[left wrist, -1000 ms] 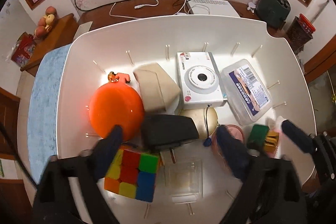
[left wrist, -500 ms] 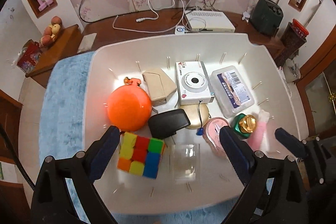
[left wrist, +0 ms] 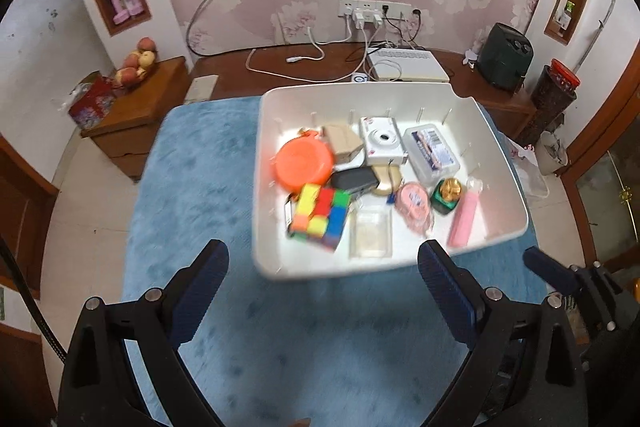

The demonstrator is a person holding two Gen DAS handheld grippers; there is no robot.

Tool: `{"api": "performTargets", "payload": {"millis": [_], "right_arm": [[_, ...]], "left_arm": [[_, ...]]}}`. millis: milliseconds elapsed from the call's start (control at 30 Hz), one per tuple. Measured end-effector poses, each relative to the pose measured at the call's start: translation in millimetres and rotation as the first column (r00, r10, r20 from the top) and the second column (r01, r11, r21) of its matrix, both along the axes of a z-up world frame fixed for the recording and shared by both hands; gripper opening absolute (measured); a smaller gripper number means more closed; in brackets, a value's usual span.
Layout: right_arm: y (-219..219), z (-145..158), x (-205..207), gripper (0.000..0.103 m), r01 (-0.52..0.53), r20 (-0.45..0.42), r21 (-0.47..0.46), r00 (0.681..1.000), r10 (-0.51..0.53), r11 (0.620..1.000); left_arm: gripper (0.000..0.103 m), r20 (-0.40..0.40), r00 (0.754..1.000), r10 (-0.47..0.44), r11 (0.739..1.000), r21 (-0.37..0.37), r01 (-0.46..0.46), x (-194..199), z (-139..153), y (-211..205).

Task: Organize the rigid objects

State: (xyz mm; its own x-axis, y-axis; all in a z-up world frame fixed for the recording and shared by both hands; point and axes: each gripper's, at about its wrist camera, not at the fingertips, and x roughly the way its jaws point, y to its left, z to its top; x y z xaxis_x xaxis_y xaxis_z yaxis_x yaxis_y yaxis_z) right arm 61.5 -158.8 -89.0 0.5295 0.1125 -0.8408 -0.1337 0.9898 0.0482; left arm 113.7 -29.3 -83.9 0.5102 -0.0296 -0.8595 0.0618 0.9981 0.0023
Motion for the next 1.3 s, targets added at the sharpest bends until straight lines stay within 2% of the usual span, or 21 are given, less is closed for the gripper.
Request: {"api": "performTargets", "payload": {"millis": [233, 467, 833, 1300], "right_arm": [[9, 35, -53, 0.07, 0.028, -0.001, 0.024, 1.0, -0.028, 0.999], [14, 66, -86, 0.07, 0.072, 0.027, 0.048, 0.997, -0.073, 0.996], [14, 88, -114, 0.071, 0.133, 0.066, 0.063, 0.988, -0.137, 0.989], [33, 107, -127, 0.071, 0.097, 0.139, 0.008, 0.986, -0.097, 0.995]], "left_arm": [[0.096, 0.025, 0.999, 0.022, 1.0, 0.008, -0.022, -56, 28, 24], [0.096, 0.048, 0.998, 0.035, 0.999, -0.002, -0.035, -94, 47, 40], [0.096, 0.091, 0.994, 0.068, 0.998, -0.024, -0.066, -122, 65, 56], [0.096, 0.106, 0.991, 0.082, 0.997, -0.011, -0.081, -137, 72, 56]]}}
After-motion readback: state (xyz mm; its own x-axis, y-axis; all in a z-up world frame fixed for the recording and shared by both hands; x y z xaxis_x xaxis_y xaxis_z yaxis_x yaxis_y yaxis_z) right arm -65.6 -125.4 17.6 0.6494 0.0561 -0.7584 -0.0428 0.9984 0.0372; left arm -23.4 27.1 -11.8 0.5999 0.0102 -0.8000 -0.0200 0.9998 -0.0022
